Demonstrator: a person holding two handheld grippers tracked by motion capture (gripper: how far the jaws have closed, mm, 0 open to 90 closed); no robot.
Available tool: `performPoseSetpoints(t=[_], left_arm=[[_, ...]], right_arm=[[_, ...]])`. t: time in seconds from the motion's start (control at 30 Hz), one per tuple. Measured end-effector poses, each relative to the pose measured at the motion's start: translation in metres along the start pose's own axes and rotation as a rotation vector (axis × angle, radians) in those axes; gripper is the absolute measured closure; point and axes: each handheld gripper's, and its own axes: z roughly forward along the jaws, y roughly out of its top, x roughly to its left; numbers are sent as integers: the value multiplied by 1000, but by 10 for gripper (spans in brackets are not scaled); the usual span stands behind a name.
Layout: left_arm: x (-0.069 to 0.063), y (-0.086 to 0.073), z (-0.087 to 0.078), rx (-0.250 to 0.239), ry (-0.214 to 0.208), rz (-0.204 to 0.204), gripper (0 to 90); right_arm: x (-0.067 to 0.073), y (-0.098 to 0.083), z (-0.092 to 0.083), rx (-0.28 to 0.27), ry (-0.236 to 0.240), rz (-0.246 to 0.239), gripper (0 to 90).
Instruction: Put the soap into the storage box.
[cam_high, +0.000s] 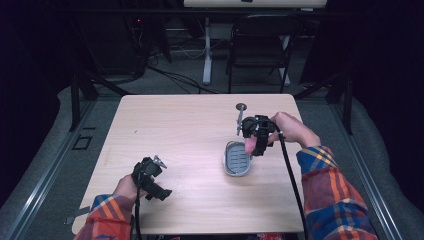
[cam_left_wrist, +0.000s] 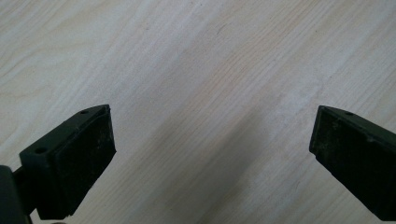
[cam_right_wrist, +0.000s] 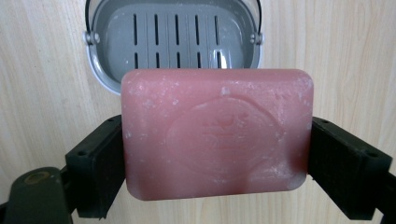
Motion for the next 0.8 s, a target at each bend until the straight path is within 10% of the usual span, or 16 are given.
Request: performPoseSetpoints(t=[0.8], left_arm=[[0,1,1,8,-2,9,2]], right_arm=[[7,31,32,21,41,-25,127]])
